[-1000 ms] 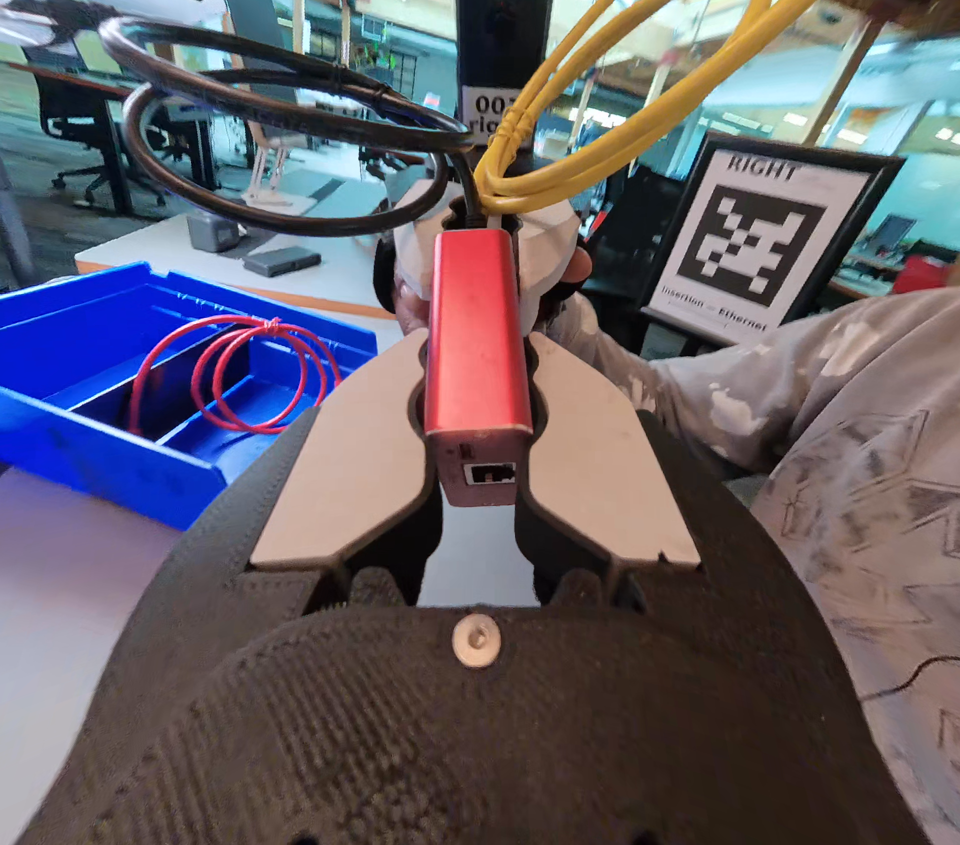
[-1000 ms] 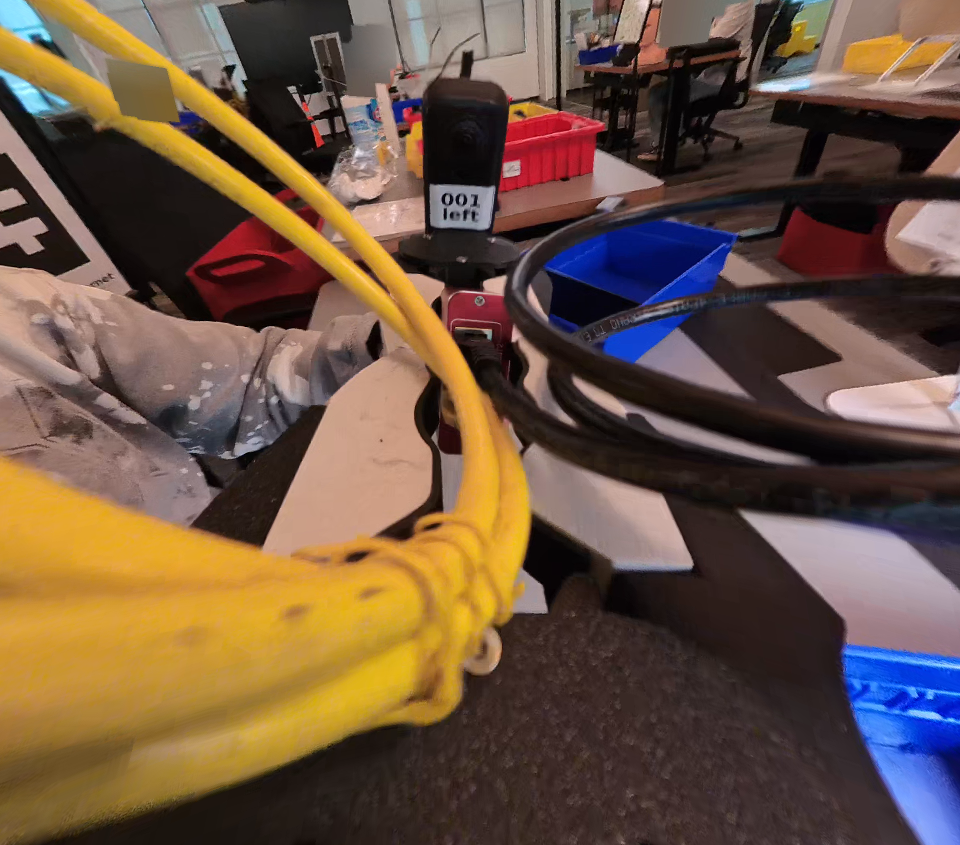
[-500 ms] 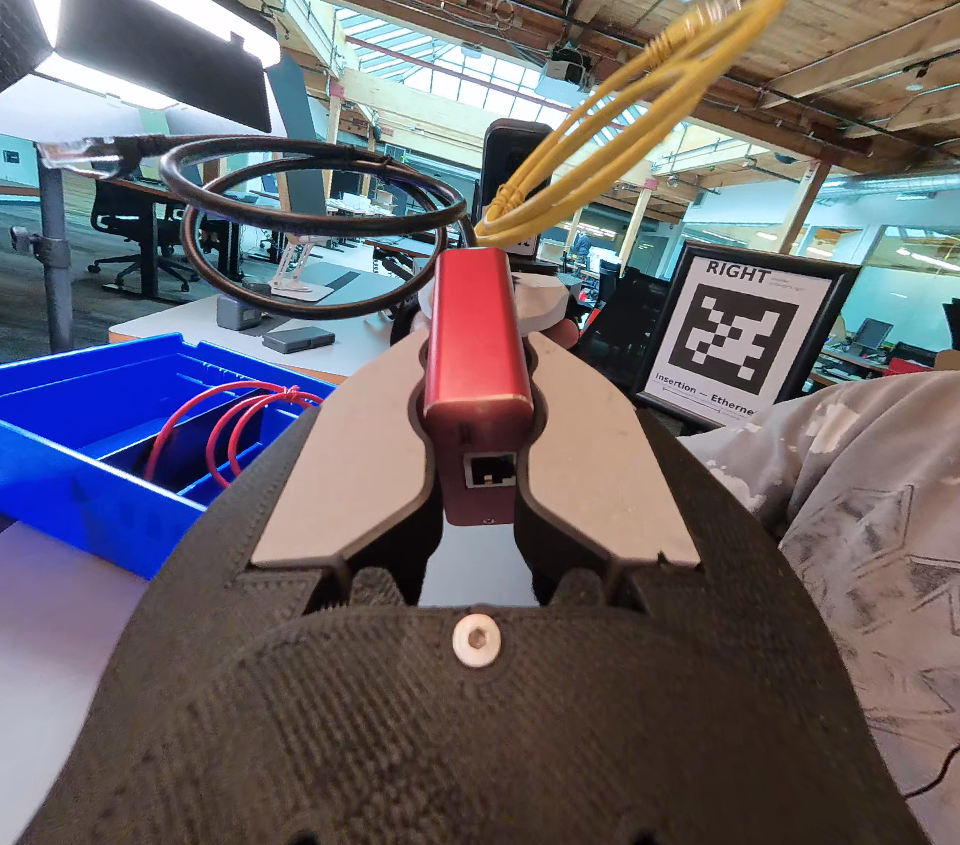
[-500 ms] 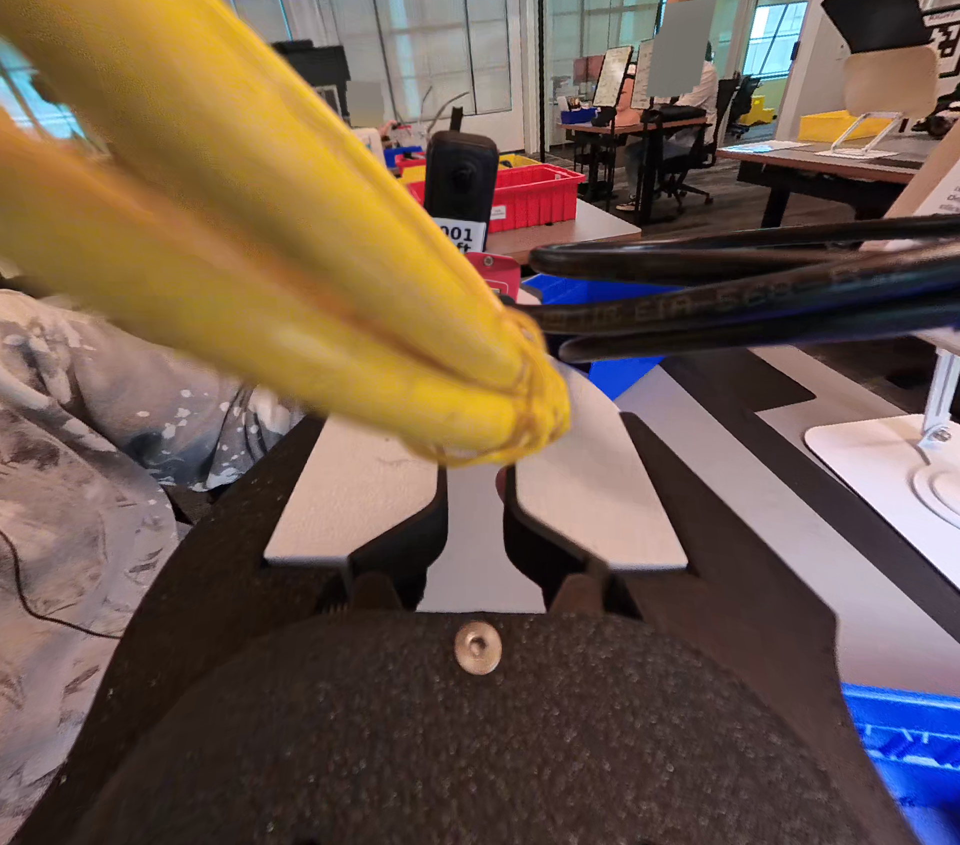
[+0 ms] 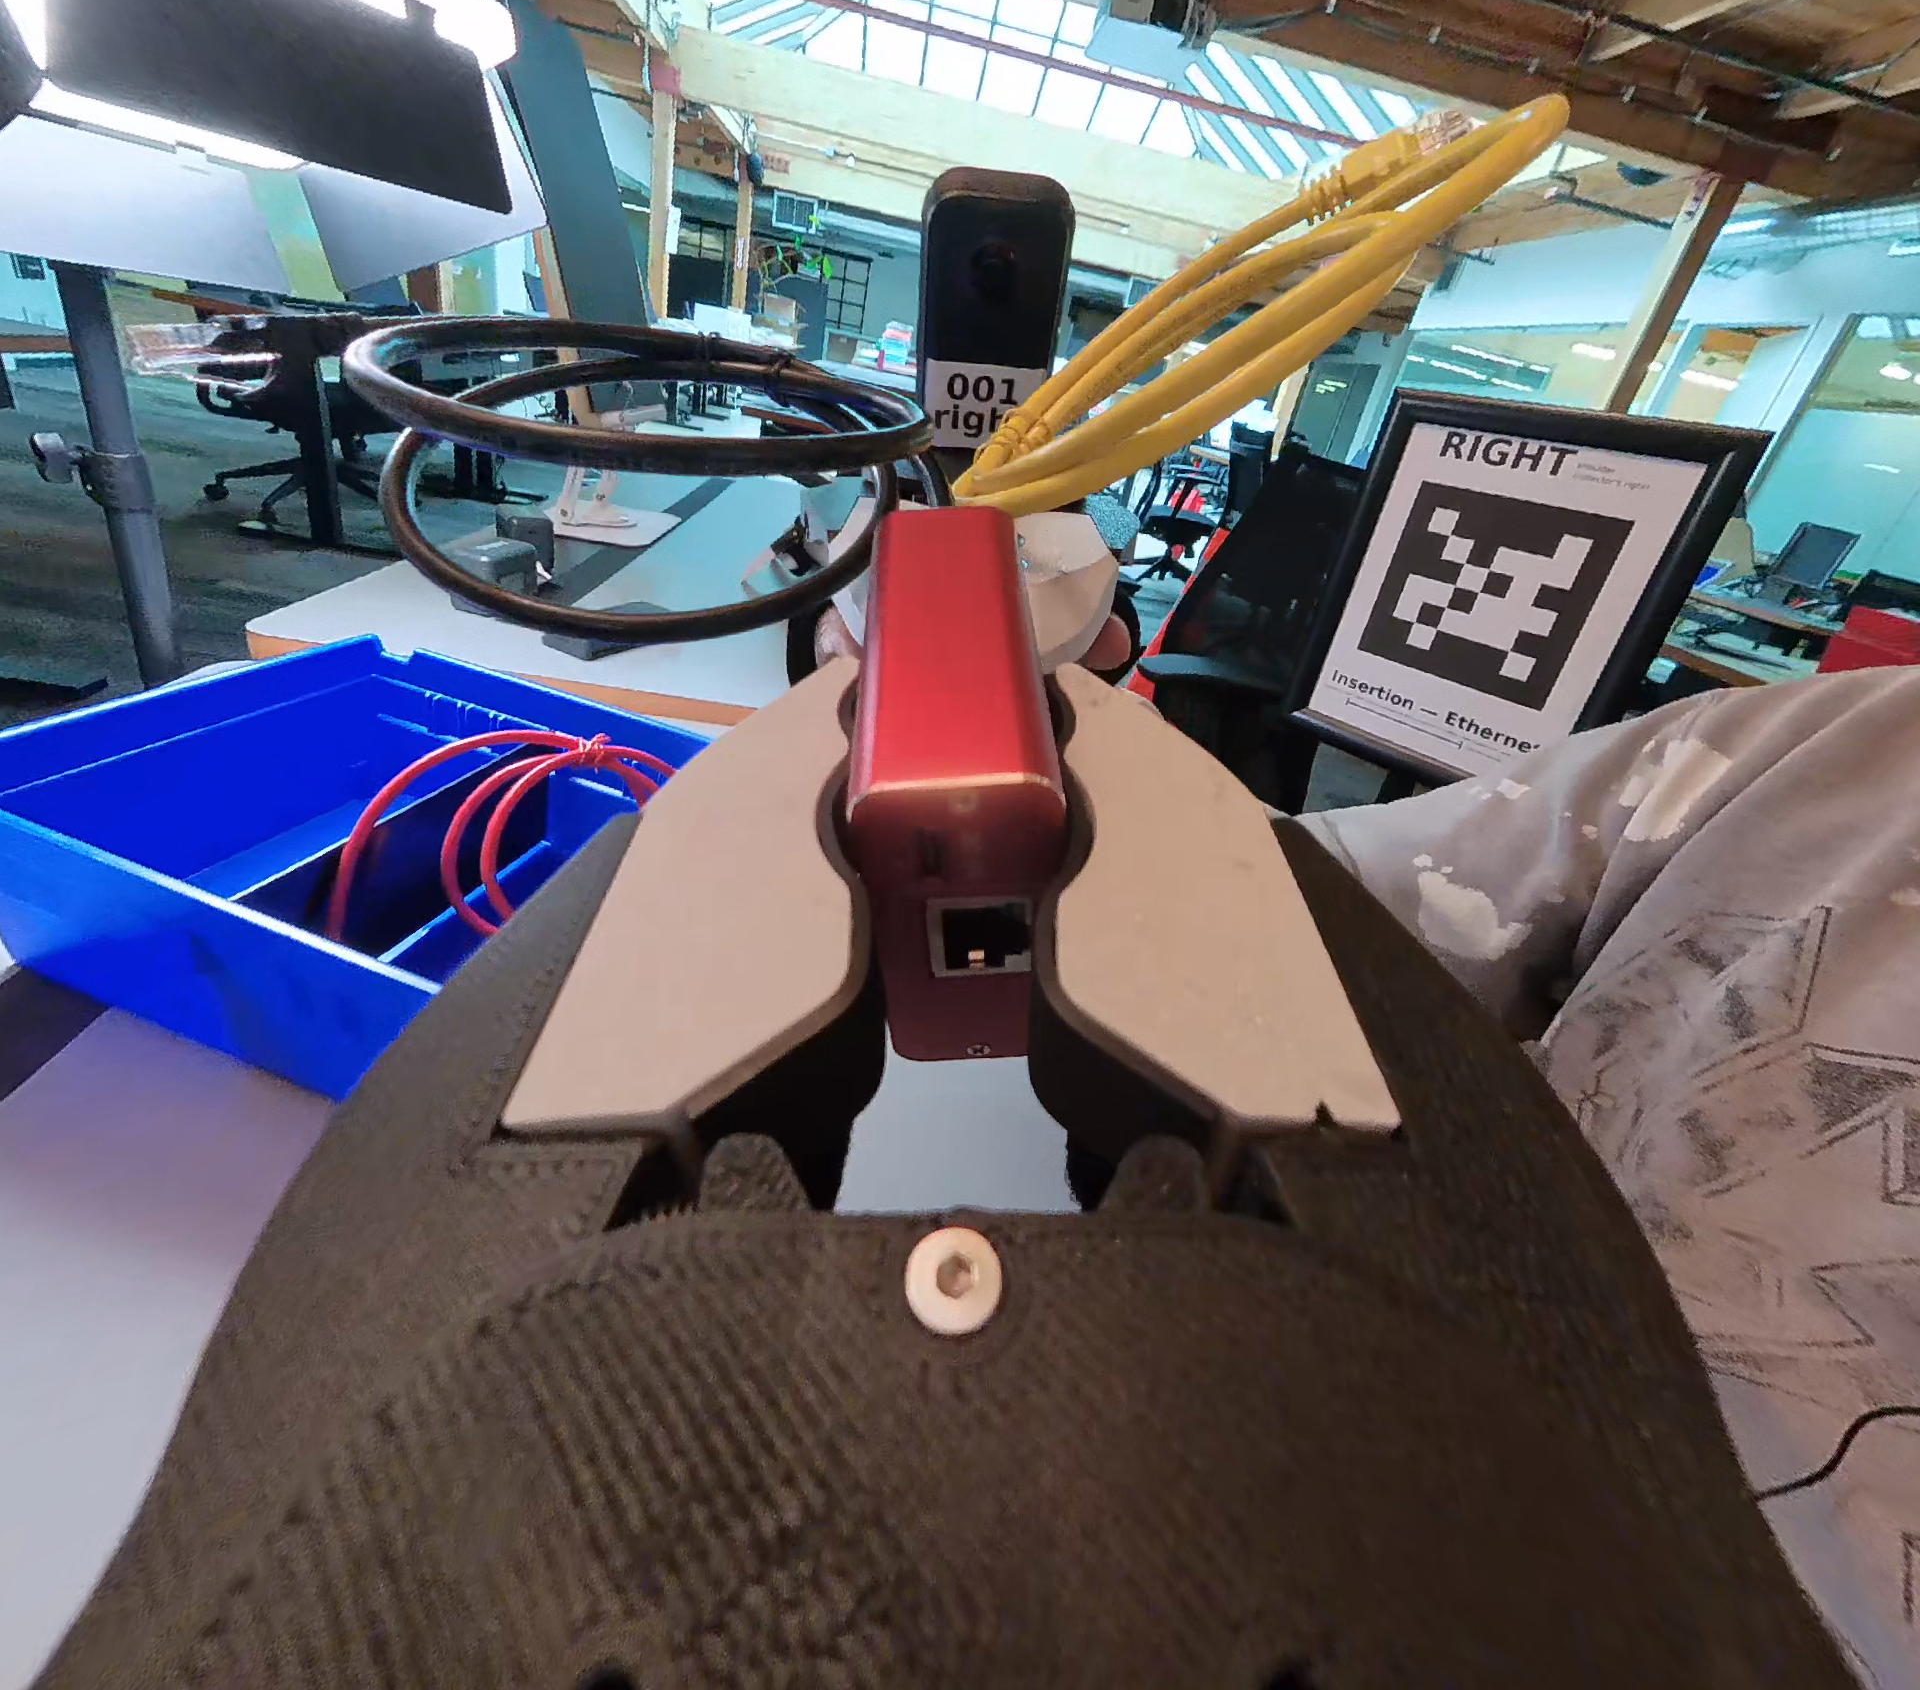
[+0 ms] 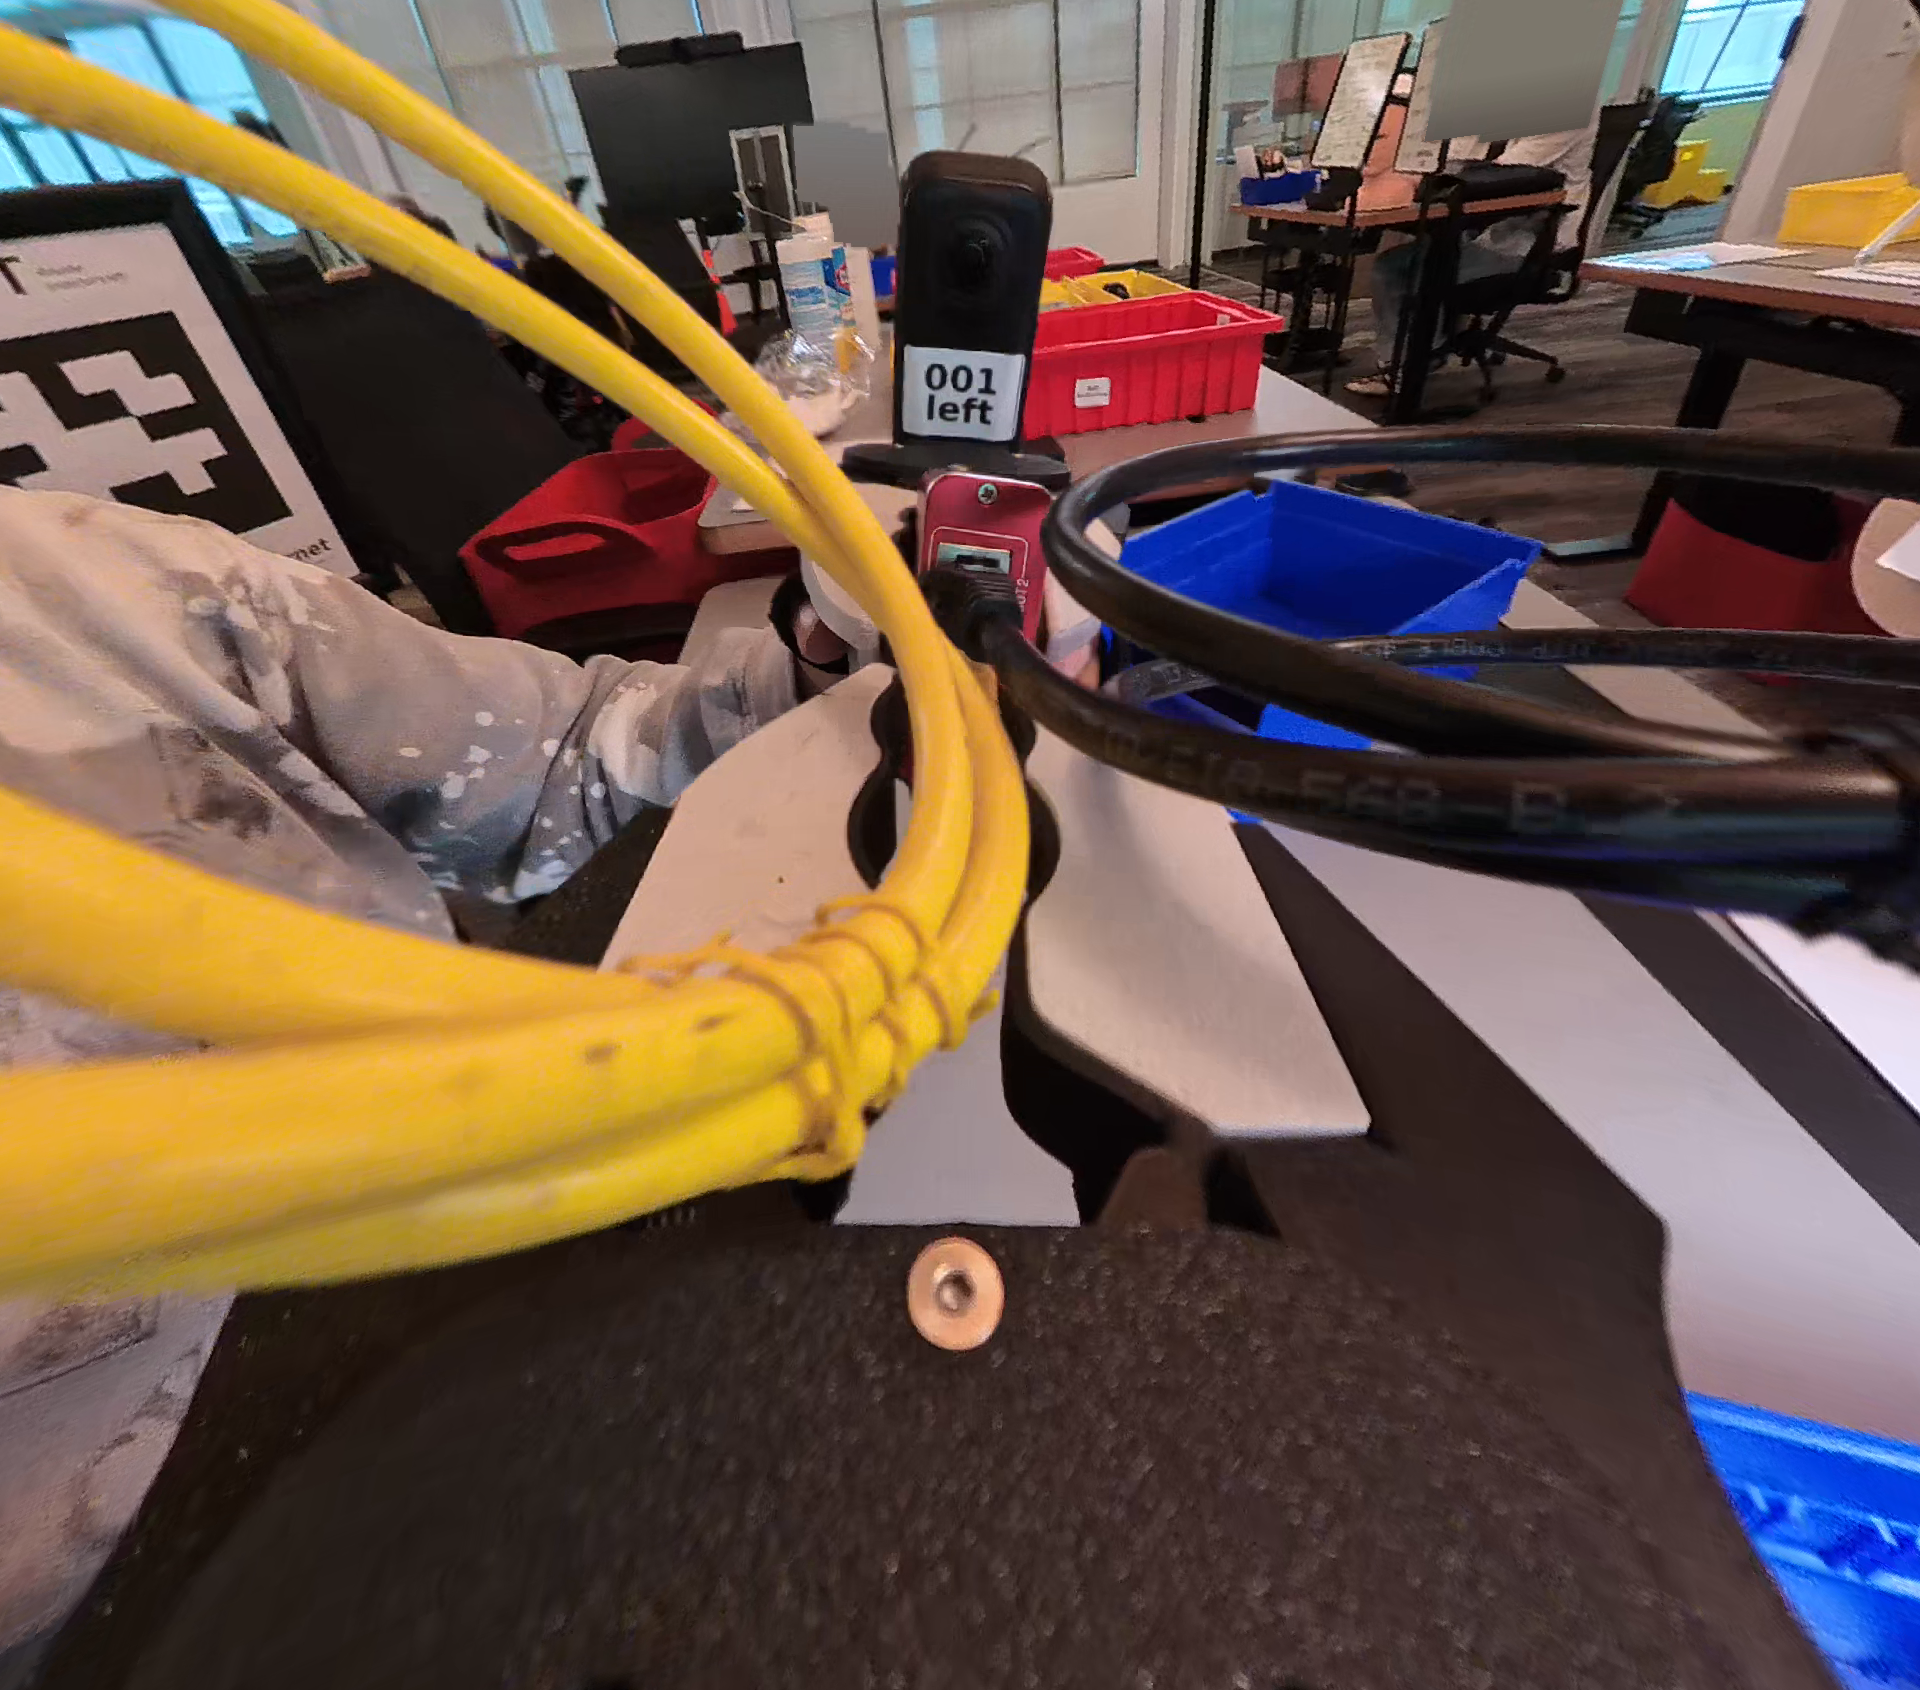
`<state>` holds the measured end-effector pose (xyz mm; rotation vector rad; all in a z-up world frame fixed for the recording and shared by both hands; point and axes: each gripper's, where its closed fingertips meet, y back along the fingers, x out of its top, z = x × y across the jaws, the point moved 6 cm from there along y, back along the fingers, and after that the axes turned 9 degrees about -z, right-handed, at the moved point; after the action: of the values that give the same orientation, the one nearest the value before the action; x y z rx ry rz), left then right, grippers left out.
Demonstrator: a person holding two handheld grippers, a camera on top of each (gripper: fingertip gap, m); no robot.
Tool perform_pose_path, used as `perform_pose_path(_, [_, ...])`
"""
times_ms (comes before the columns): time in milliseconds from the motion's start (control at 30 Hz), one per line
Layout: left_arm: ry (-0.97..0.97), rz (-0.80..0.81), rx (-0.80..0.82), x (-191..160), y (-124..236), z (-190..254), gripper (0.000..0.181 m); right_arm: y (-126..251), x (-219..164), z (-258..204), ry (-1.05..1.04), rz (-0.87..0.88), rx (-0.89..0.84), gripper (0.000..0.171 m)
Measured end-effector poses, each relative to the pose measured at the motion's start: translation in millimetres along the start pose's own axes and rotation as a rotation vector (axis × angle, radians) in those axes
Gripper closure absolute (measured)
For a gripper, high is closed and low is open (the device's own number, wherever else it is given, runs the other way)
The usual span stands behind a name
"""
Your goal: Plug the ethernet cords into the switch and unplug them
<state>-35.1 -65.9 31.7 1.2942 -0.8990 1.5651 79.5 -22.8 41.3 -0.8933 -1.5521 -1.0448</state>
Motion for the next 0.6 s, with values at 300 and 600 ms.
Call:
perform_pose_path(300, [-0.015, -0.065, 0.048, 2.6, 1.7, 3.8, 0.151, -0.6, -3.0, 0.9, 0.021, 0.018, 0.014, 0.156])
perform_pose_path(600, [-0.06, -0.089, 0.122, 6.3, 5.9, 4.3, 0.151, -5.0, 2.0, 3.1, 0.062, 0.017, -0.066, 0.156])
